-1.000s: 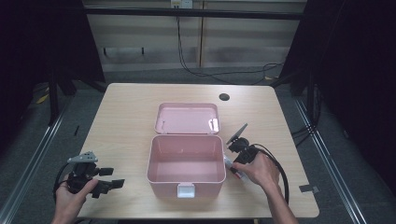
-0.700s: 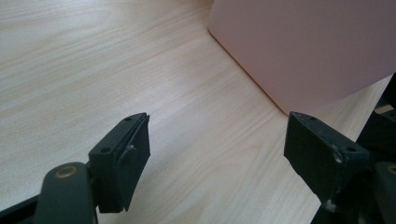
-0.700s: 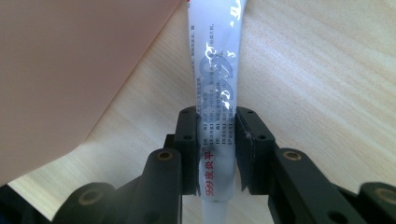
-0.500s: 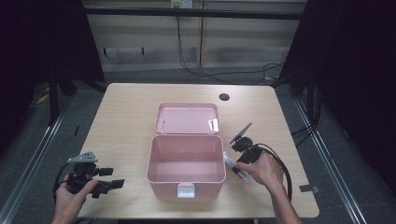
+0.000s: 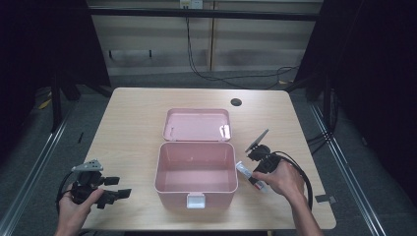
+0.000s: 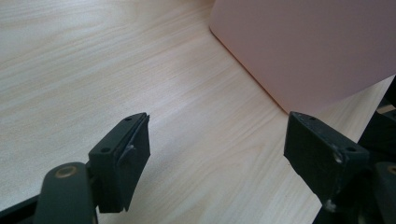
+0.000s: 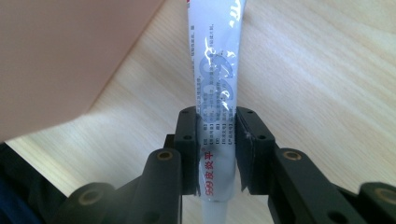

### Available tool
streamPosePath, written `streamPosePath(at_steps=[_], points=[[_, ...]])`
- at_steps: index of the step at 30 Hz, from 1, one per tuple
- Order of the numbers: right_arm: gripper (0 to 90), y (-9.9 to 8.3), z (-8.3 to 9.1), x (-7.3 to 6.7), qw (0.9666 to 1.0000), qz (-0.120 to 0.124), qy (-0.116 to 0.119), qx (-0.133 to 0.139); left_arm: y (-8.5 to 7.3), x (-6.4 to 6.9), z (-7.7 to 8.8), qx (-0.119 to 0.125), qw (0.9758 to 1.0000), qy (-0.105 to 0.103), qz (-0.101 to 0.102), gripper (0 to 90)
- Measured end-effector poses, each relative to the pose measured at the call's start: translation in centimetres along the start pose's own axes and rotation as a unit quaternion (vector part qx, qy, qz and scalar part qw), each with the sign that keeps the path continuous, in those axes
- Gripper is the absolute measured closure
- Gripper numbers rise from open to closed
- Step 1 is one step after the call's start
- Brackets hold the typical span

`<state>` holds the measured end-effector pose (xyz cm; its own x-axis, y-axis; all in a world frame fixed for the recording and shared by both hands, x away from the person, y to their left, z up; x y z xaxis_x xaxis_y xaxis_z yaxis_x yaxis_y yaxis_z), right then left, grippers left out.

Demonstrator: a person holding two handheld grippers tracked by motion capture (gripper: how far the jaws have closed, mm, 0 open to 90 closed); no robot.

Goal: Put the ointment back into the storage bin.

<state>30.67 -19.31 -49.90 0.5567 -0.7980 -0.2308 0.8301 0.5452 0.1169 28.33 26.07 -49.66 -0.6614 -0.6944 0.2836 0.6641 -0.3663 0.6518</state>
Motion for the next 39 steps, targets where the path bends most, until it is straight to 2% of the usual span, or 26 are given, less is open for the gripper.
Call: streamPosePath(at_steps=[12,18,30,39], points=[[72.0,-0.8,1.3,0.2,0.9999,0.007,-0.006,-0.009,0.0,-0.1,0.1,0.003,1.0000,0.003,-0.001,22.4],[72.0,-1.0,2.4,0.0,0.9997,0.023,-0.006,-0.005,0.1,0.0,0.2,0.009,1.0000,0.002,0.002,22.5],[72.0,-1.3,3.9,0.1,0.9995,0.026,-0.017,0.000,0.2,-0.1,0.2,0.014,0.9999,0.001,0.006,22.4],[72.0,-1.4,4.8,0.0,0.9993,0.037,-0.011,-0.004,0.1,-0.1,0.2,0.013,0.9999,0.002,0.004,22.4]])
Point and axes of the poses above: each handheld gripper's, and its own axes: z roughly backward along the jaws, y roughly out of its top, x roughly to its right, the point moved 6 cm from there along -z, roughly forward along the jaws, and after that the axes turned 4 degrees about y, right-handed, at the moved point
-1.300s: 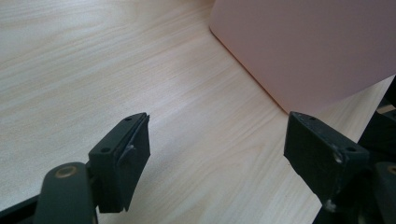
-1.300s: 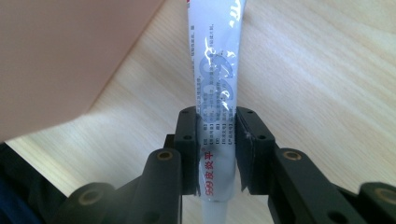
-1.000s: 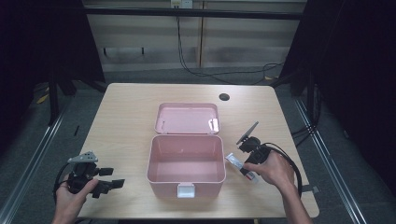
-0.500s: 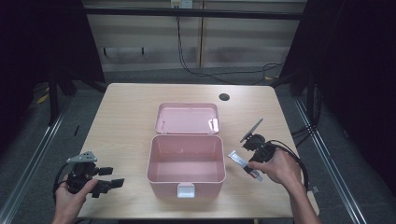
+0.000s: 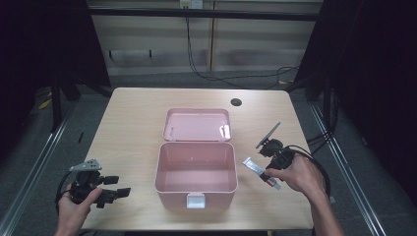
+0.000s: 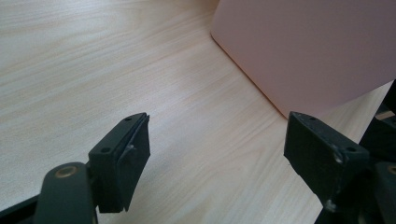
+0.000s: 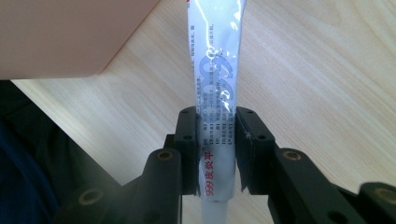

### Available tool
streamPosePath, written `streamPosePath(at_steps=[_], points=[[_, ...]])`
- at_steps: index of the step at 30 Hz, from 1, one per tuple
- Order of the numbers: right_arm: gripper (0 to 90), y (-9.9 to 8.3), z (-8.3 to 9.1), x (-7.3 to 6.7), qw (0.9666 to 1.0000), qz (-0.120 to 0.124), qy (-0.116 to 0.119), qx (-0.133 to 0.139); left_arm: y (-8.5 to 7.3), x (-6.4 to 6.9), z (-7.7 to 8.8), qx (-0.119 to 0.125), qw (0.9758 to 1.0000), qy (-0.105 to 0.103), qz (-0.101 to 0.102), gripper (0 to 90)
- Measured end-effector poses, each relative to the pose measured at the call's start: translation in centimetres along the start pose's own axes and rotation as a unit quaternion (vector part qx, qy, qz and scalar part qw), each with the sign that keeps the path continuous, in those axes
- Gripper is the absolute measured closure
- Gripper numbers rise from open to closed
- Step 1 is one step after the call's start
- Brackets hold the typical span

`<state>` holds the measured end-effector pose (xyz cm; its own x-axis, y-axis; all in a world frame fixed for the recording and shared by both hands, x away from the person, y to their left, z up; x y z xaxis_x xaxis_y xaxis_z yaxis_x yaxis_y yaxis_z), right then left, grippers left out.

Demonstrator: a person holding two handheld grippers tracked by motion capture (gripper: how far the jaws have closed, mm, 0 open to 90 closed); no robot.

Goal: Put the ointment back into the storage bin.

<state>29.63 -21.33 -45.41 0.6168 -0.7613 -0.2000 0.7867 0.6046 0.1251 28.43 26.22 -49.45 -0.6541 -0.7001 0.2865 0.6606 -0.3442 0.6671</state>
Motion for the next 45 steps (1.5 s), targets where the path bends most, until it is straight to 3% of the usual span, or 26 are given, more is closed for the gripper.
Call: streamPosePath(at_steps=[8,24,42,45], points=[[72.0,0.0,0.8,-0.1,1.0000,0.004,0.000,0.008,0.0,0.0,0.0,-0.002,1.0000,0.000,-0.001,22.4],[72.0,-0.7,2.2,-0.3,0.9998,0.018,0.001,-0.002,0.0,0.1,-0.1,-0.002,1.0000,0.000,0.000,22.4],[71.9,-0.4,5.3,-1.7,0.9977,0.063,0.000,0.022,-0.1,0.1,-0.1,-0.004,1.0000,-0.002,-0.002,22.4],[71.9,0.0,6.2,-2.3,0.9964,0.080,0.000,0.029,-0.1,0.0,-0.1,-0.005,1.0000,0.003,-0.004,22.5]])
Point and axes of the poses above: each handheld gripper's, and its own axes: z roughly backward along the jaws, y roughly out of its top, x roughly to its right, the point moved 6 cm from there along -z, roughly forward along the jaws, and after that the axes turned 4 degrees about y, right-handed, at the moved point
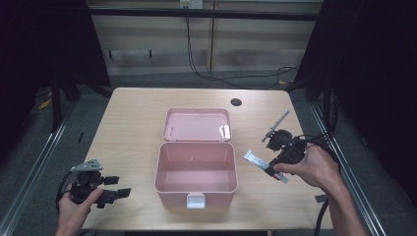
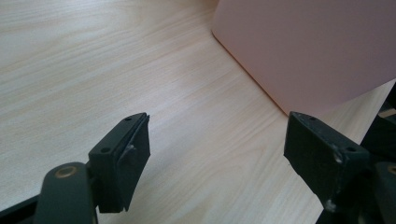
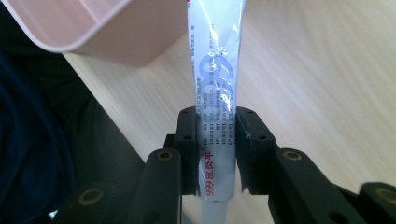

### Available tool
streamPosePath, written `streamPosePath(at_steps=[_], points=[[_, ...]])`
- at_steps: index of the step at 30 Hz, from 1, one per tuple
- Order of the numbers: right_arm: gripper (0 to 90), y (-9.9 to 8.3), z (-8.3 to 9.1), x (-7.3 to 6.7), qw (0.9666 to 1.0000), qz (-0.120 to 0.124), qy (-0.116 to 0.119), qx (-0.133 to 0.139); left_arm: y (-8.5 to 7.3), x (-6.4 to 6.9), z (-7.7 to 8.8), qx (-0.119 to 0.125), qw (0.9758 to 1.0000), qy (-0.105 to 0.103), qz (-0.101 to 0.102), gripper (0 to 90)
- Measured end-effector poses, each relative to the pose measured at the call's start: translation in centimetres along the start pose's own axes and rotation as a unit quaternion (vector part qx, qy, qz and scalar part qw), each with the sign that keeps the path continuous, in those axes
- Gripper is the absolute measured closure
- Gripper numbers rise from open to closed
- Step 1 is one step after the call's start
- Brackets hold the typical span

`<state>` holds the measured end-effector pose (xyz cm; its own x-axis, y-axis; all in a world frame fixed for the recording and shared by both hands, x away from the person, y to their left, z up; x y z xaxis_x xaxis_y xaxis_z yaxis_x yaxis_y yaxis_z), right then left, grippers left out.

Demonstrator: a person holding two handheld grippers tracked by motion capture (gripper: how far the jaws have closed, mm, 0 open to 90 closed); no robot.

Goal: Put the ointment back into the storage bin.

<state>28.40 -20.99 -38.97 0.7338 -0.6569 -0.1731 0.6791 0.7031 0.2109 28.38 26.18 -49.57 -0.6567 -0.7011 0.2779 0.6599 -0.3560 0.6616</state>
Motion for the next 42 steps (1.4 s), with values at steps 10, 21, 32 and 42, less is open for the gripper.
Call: streamPosePath(at_steps=[10,21,32,42], points=[[71.9,2.3,1.1,-1.6,0.9991,0.040,0.005,0.011,0.0,0.1,0.0,0.002,1.0000,-0.004,0.000,22.4],[71.9,4.6,0.7,-3.1,0.9967,0.079,0.018,0.003,0.1,0.0,0.1,0.005,1.0000,-0.006,-0.002,20.9],[71.9,6.9,0.3,-4.5,0.9935,0.111,0.025,0.008,0.1,0.1,0.1,0.006,1.0000,-0.008,-0.001,20.9],[71.8,9.2,-1.4,-6.1,0.9891,0.142,0.040,-0.003,0.1,0.1,0.1,0.006,0.9999,-0.009,-0.002,21.0]])
Point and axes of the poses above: each handheld gripper's, and its own axes: z roughly backward along the jaws, y roughly out of its top, x roughly to its right, the point moved 6 cm from there along -z, roughly forward along the jaws, and after that the axes turned 4 degrees about y, right-handed, at the moved point
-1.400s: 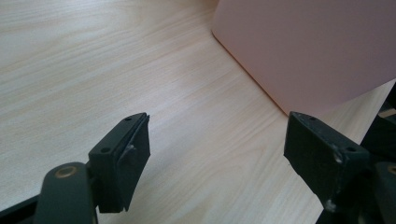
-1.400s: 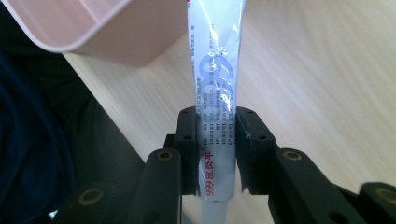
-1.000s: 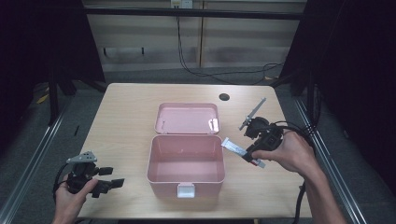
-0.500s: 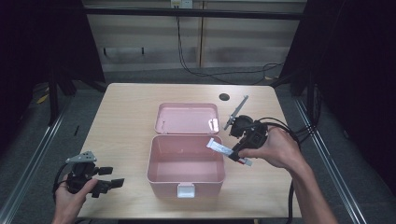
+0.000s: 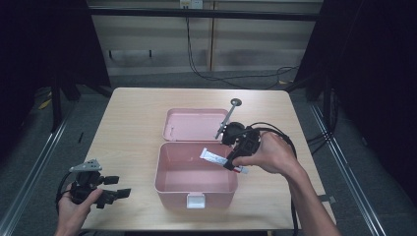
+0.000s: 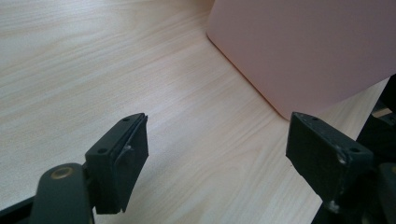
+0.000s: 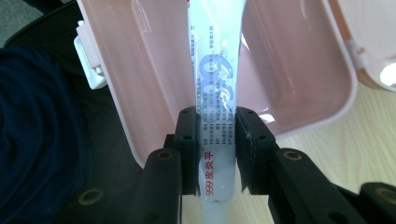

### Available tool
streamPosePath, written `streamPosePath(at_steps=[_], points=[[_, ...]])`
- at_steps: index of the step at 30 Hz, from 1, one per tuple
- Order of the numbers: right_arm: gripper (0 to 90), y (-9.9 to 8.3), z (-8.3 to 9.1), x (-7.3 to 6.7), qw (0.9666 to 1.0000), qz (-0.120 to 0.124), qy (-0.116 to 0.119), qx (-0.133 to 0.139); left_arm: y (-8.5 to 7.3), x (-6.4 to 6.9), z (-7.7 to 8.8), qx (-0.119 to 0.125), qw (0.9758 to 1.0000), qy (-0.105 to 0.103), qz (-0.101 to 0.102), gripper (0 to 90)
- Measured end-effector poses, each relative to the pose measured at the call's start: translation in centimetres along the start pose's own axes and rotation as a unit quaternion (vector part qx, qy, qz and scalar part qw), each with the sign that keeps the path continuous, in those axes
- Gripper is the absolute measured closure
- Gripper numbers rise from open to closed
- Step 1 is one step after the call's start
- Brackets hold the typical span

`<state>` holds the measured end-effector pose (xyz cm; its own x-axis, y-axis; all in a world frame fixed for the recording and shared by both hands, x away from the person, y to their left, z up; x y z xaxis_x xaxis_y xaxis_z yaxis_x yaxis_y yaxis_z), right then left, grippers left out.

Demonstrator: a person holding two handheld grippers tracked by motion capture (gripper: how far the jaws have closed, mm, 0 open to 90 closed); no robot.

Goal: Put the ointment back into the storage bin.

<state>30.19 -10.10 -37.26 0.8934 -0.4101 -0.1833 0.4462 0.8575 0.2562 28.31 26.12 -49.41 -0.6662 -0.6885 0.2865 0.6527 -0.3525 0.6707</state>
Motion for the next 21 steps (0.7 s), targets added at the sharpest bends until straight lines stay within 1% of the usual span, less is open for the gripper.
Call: streamPosePath(at_steps=[5,7,8,10,12,13,16,19,20,21], points=[[71.9,0.9,-0.5,-0.4,0.9998,0.020,0.003,0.000,0.0,0.0,0.0,0.000,1.0000,0.000,0.000,21.0],[71.9,1.1,-0.6,-0.5,0.9998,0.018,0.005,-0.001,0.0,0.0,0.0,0.000,1.0000,0.001,0.000,21.0],[71.9,1.3,-0.8,-0.4,0.9997,0.023,0.006,-0.001,0.0,0.0,0.0,0.000,1.0000,0.001,0.000,21.0],[71.9,1.8,-1.3,-0.5,0.9996,0.028,0.009,-0.006,0.0,0.0,0.0,-0.002,1.0000,-0.001,0.000,21.0],[71.8,2.1,-1.6,-0.6,0.9996,0.025,0.012,-0.009,0.0,0.0,0.0,-0.002,1.0000,-0.001,0.000,21.0],[71.8,2.2,-1.9,-0.6,0.9993,0.032,0.015,-0.010,0.0,0.0,0.0,-0.001,1.0000,0.000,-0.001,21.0],[71.8,2.4,-2.6,-0.8,0.9989,0.037,0.022,-0.021,0.0,0.0,0.0,-0.001,1.0000,0.000,0.000,21.0],[71.8,2.8,-3.3,-0.9,0.9984,0.044,0.028,-0.022,0.0,0.0,0.0,-0.002,1.0000,-0.001,-0.001,21.0],[71.8,3.0,-3.5,-0.9,0.9982,0.049,0.028,-0.020,0.0,0.0,0.0,-0.002,1.0000,-0.001,-0.001,21.0],[71.8,3.1,-3.7,-0.9,0.9982,0.048,0.031,-0.019,0.0,0.0,0.0,-0.001,1.0000,0.001,0.000,21.0]])
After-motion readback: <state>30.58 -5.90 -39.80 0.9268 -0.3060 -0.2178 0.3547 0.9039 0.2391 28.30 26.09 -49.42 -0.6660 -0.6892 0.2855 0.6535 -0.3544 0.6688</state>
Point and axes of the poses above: each handheld gripper's, and its own axes: z roughly backward along the jaws, y roughly out of its top, x roughly to its right, the point moved 6 cm from there along -z, roughly forward along the jaws, and after that the axes turned 4 degrees about y, right-handed, at the moved point
